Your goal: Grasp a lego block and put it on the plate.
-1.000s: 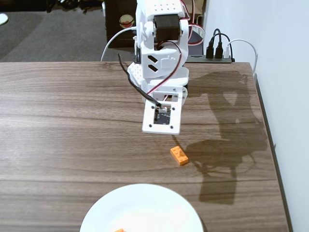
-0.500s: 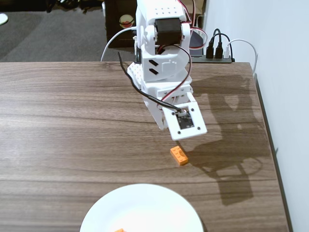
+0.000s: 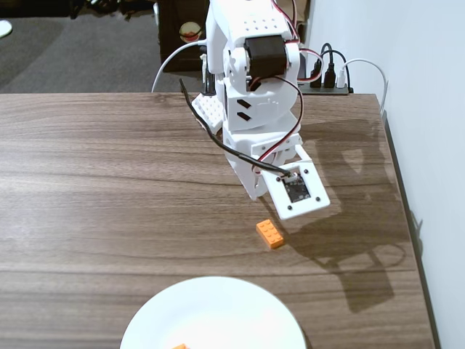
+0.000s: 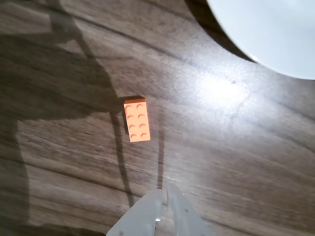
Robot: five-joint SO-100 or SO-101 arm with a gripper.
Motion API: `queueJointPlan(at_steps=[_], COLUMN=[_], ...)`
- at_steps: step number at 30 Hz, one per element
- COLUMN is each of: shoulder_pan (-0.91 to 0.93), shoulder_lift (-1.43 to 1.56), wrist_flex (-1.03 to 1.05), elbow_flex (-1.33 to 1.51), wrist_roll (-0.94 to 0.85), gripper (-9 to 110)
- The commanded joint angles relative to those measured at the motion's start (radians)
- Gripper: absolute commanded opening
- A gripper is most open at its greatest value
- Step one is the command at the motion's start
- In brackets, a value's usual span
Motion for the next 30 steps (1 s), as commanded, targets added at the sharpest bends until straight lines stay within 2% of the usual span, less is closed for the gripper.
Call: queueJointPlan(at_steps=[1,14,19,30], shoulder_pan=[-0.002,0.018,0.026,0.089], shoulder_lift=[0.003,-0.020,-0.026,-0.075], wrist_flex=[0.006,0.034,0.060,-0.080], elbow_flex=[-0.038,-0.034,-0.029,0.025], wrist_roll=[-0.006,-0.071,-0.097,-0.123], gripper=[1,50,56,57])
